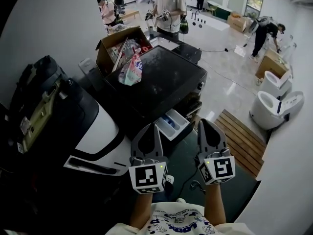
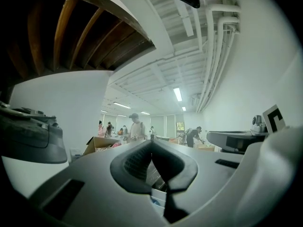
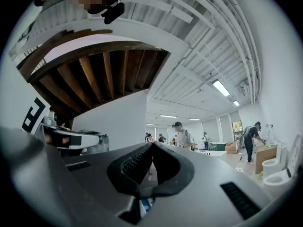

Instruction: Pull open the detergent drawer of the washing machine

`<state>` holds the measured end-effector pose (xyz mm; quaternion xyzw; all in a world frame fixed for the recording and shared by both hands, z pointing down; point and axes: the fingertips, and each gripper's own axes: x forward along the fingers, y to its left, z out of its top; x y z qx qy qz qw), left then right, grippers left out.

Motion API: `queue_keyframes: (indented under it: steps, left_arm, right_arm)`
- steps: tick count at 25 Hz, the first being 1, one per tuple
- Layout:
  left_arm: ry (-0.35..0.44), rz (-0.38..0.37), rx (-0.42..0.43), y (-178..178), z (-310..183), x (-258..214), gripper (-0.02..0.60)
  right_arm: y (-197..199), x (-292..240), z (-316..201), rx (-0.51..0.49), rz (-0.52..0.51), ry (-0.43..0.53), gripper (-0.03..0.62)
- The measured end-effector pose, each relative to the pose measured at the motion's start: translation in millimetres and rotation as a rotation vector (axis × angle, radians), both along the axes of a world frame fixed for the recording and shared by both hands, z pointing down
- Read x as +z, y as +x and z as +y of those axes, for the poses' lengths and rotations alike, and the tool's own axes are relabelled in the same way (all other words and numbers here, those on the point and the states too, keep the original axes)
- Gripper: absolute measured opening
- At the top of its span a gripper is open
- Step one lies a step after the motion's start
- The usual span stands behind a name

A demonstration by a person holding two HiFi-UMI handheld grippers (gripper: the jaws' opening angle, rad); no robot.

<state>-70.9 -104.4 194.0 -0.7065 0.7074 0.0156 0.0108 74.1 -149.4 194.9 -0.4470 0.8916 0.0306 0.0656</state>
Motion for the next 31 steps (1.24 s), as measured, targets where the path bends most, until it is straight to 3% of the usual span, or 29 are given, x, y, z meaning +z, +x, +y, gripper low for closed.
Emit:
queue_keyframes:
  steps: [31]
  left_arm:
    - [0.016,-0.015,0.009,5,0,-4,0.014]
  right_arm:
    - [5,4,-4,0.027,-0.004,-0.034,0.014]
